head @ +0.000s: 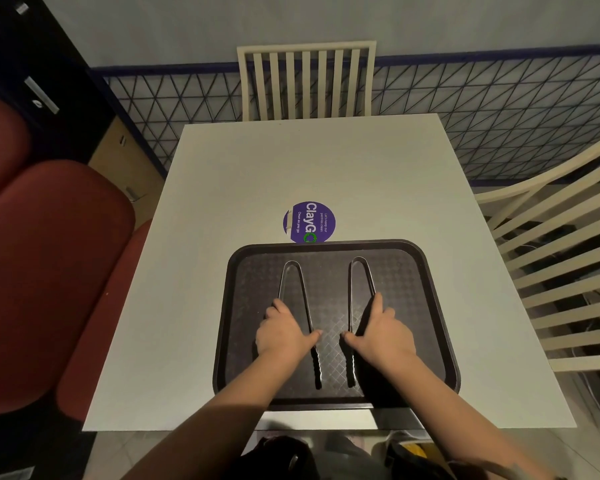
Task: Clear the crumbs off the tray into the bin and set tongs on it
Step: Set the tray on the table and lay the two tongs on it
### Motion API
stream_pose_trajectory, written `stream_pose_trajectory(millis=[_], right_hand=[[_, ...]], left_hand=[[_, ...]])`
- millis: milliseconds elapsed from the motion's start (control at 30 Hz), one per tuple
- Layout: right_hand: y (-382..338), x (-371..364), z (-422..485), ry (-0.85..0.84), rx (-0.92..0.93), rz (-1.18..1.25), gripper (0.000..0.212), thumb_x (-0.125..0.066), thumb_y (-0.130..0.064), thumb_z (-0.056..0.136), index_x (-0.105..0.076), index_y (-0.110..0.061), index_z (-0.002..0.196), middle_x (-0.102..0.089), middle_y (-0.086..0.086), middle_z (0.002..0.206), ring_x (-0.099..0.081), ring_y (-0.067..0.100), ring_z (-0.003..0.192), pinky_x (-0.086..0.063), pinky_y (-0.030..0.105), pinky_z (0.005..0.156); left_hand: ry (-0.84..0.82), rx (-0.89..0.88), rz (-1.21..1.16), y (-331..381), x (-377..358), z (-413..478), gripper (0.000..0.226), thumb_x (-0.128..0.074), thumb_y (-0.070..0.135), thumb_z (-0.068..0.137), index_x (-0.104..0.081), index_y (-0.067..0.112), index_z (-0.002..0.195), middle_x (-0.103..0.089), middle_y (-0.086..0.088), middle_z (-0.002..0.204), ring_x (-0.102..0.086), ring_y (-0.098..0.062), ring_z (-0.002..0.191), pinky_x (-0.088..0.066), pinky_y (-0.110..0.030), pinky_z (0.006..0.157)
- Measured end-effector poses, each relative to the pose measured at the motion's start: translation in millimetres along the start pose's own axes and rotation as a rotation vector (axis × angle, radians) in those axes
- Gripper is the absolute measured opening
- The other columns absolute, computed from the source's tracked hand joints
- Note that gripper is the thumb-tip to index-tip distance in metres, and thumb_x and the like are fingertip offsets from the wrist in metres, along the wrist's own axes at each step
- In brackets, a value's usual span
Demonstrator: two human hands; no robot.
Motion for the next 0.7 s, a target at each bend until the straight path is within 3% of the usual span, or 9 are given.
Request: stream_pose_trajectory(millis=[533, 700], right_hand=[[0.8, -1.8, -0.4, -0.02, -0.013, 0.002, 0.103, -0.058, -0.059, 0.079, 0.003, -0.014, 0.149, -0.04, 0.015, 0.137, -0.057, 0.027, 0.109, -0.05, 0.032, 0.076], [0.7, -1.1, -0.4, -0.021, -0.012, 0.007, 0.108, -0.057, -0.065, 0.076, 0.007, -0.016, 0.149, -0.039, 0.014, 0.136, -0.059, 0.027, 0.105, -0.046, 0.03, 0.067]], left_hand=[[-0.015, 0.001, 0.0, 0.9, 1.7, 0.7, 0.11, -0.058, 0.071, 0.074, -0.01, 0.007, 0.151, -0.038, -0.015, 0.144, -0.054, -0.028, 0.121, -0.052, -0.032, 0.083], [-0.021, 0.004, -0.002, 1.5, 2.1, 1.4, 0.111, -0.057, 0.072, 0.073, -0.01, 0.007, 0.151, -0.038, -0.015, 0.144, -0.054, -0.028, 0.121, -0.052, -0.033, 0.083]])
Point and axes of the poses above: each hand's wrist, its own z-axis towards the middle knuckle, its own x-axis out of the back of the hand, y = z × x, the point moved 4 cm from there along z, towards the middle knuckle
